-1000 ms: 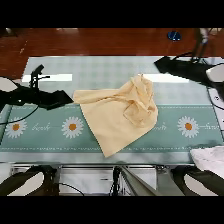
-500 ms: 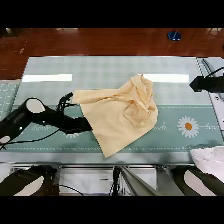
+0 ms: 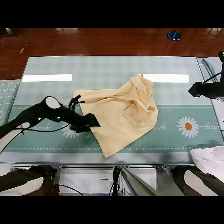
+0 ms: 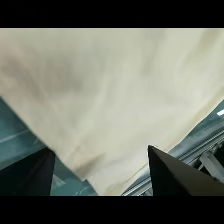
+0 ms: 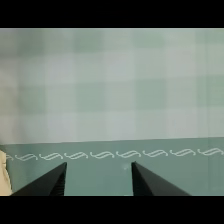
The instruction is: Fold the shirts.
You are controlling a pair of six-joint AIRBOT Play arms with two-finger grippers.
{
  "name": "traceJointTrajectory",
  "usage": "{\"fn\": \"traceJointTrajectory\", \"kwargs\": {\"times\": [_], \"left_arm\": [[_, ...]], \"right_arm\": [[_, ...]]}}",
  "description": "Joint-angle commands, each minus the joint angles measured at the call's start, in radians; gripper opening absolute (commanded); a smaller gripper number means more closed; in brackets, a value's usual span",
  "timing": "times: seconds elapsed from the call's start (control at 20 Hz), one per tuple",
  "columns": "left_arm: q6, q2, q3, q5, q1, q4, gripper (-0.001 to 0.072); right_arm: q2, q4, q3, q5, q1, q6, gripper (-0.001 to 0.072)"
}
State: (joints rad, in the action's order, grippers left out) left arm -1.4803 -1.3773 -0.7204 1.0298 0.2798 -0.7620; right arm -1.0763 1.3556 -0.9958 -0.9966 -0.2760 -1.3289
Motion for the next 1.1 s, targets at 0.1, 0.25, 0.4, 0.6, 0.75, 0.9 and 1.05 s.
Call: {"fn": "traceJointTrajectory", "kwargs": {"times": [0.1, 0.25, 0.4, 0.6, 0.75, 0.9, 1.05], "left_arm": [[-0.044, -0.197, -0.186, 0.057, 0.002, -0.015, 0.0714], [-0.062, -0.309, -0.283, 0.185, -0.001, -0.042, 0.0202], [0.015, -0.314, -0.325, 0.25, -0.014, -0.068, 0.003], [0.083, -0.276, -0.35, 0.294, -0.013, -0.068, 0.0028], [0.105, -0.239, -0.35, 0.295, -0.013, -0.068, 0.0028], [0.112, -0.218, -0.351, 0.295, -0.013, -0.068, 0.0028], [0.119, -0.207, -0.351, 0.296, -0.013, -0.068, 0.0028]], "right_arm": [[-0.001, -0.022, 0.001, -0.014, -0.001, 0.003, 0.0495], [-0.001, -0.022, 0.001, -0.019, -0.001, 0.003, 0.0495], [-0.001, -0.023, 0.001, -0.04, -0.001, 0.008, 0.0495], [-0.052, -0.155, 0.001, -0.064, -0.023, 0.108, 0.0529], [-0.203, -0.463, 0.001, -0.211, -0.084, 0.315, 0.0551], [-0.367, -0.597, 0.001, -0.362, -0.088, 0.431, 0.0552], [-0.491, -0.664, 0.001, -0.437, -0.088, 0.454, 0.0551]]}}
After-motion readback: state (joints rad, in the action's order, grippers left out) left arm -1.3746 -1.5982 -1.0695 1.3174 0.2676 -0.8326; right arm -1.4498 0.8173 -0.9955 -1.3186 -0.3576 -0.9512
